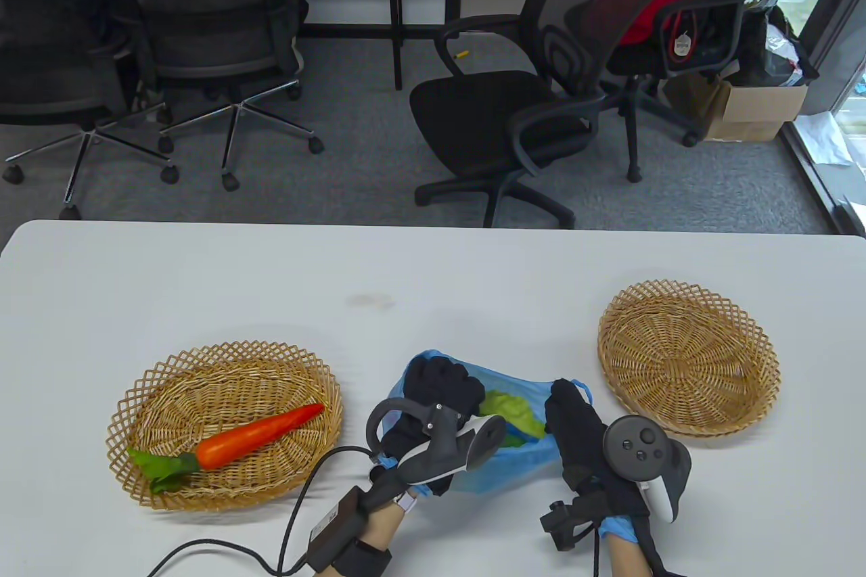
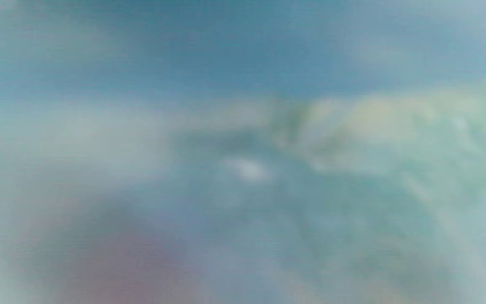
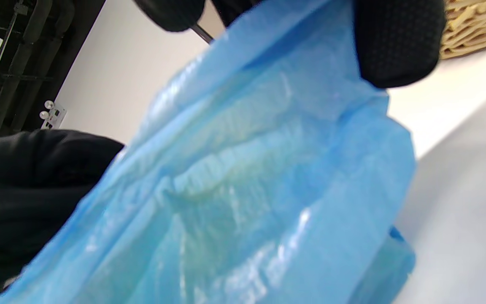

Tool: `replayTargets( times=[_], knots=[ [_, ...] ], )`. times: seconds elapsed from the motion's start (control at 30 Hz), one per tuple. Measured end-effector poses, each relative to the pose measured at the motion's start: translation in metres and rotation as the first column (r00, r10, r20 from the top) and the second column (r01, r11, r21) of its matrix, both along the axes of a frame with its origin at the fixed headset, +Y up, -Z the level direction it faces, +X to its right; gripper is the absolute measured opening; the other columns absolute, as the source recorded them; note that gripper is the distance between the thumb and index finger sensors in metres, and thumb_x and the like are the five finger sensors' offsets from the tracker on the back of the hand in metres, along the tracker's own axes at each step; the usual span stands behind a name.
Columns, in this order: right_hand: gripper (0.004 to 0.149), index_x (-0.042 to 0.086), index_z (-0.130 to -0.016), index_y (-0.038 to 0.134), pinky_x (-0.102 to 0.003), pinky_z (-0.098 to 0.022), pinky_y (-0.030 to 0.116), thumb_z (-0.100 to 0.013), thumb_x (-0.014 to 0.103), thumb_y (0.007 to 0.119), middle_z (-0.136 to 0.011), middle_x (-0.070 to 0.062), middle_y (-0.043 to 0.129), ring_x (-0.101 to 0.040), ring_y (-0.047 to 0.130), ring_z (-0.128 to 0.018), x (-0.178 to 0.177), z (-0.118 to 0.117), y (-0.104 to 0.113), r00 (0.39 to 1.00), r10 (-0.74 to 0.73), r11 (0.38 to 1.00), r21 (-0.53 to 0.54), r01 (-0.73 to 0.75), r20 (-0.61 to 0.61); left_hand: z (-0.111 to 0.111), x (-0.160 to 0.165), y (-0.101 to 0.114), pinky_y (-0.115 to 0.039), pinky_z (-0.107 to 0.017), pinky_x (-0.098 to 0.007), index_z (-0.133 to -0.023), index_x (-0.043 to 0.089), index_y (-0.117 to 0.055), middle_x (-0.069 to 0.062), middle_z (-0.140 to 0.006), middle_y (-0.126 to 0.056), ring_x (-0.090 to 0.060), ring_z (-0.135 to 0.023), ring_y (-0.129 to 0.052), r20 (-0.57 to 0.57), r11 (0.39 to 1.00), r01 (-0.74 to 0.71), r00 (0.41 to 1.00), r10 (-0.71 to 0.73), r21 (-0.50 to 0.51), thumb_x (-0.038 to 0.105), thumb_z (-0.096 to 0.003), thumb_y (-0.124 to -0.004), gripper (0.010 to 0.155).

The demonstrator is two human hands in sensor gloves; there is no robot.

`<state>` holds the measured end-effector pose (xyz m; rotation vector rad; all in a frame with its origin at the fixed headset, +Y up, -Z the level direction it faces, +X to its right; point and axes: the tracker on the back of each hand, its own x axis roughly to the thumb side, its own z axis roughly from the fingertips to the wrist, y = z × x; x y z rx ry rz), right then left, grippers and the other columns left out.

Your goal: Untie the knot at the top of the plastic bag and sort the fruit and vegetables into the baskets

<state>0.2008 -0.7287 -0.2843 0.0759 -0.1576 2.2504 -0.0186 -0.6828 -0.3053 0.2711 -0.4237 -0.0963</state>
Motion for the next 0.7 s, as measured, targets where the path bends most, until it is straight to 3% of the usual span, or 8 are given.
replayTargets(
  times=[0.37, 0.7],
  knots=[
    [0.058, -0.008, -0.108, 0.049, -0.062, -0.053, 0.072, -0.062, 0.028, 0.056, -0.094, -0.035, 0.072, -0.044, 0.087, -0.071, 0.002, 0.0, -0.001, 1.0, -0.024, 1.0, -0.004, 0.024, -0.004, 0.02, -0.039, 0.04, -0.065, -0.073, -0.06, -0.085, 0.031, -0.085, 0.003, -0.088, -0.085, -0.03, -0.095, -0.081, 0.056, 0.947, -0.32, 0.946, 0.318, 0.023, 0.039, -0.0497, -0.081, 0.036],
    [0.058, -0.008, -0.108, 0.049, -0.061, -0.053, 0.073, -0.062, 0.028, 0.056, -0.094, -0.035, 0.072, -0.044, 0.087, -0.071, 0.001, 0.0, -0.002, 1.0, -0.018, 1.0, -0.008, 0.018, -0.007, 0.046, -0.092, 0.086, -0.065, -0.073, -0.06, -0.085, 0.031, -0.084, 0.003, -0.088, -0.085, -0.031, -0.095, -0.081, 0.142, 0.766, -0.638, 0.767, 0.626, 0.071, 0.039, -0.0504, -0.081, 0.036]
  ],
)
